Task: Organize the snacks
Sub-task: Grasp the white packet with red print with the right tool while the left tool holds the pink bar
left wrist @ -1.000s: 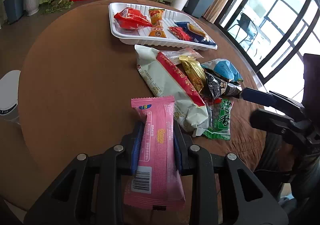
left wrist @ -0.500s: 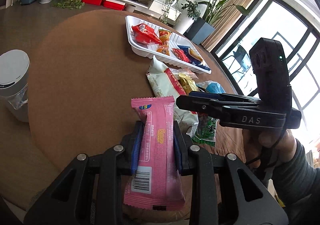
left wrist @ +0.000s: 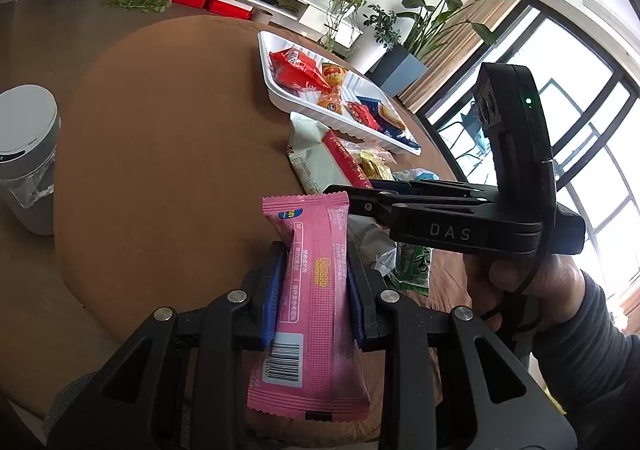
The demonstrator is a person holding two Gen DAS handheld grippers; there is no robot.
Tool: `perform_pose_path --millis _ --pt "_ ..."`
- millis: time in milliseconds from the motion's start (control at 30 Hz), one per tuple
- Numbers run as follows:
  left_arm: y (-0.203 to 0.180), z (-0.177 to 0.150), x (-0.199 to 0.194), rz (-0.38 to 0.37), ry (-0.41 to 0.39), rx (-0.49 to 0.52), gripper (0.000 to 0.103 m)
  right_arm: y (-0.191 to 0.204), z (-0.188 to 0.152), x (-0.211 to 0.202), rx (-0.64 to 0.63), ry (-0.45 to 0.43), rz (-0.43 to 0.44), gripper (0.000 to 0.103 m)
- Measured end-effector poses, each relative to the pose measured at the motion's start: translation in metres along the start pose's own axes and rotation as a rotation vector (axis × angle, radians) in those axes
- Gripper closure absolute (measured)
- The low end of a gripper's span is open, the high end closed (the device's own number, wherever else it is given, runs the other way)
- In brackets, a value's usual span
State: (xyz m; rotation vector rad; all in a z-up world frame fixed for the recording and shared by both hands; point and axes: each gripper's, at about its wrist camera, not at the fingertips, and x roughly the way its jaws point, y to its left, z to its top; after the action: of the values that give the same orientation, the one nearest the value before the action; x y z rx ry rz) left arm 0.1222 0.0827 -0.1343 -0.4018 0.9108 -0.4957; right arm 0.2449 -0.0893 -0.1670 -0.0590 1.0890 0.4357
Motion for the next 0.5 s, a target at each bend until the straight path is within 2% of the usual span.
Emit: perform_pose_path --millis 167,333,500 --pt "0.000 -0.002 -0.002 -0.001 -0.004 -0.002 0.077 0.008 0.003 0.004 -0.052 -0.005 -0.009 0.066" --pt "0.001 -0.004 -0.005 0.001 -0.004 -0.002 0.077 0.015 0.004 0.021 -0.080 0.046 -0.018 0.066" --pt "0.001 -0.004 -0.005 0.003 -0.003 -0.005 0.077 0.023 0.003 0.029 -0.148 0.042 -0.072 0.073"
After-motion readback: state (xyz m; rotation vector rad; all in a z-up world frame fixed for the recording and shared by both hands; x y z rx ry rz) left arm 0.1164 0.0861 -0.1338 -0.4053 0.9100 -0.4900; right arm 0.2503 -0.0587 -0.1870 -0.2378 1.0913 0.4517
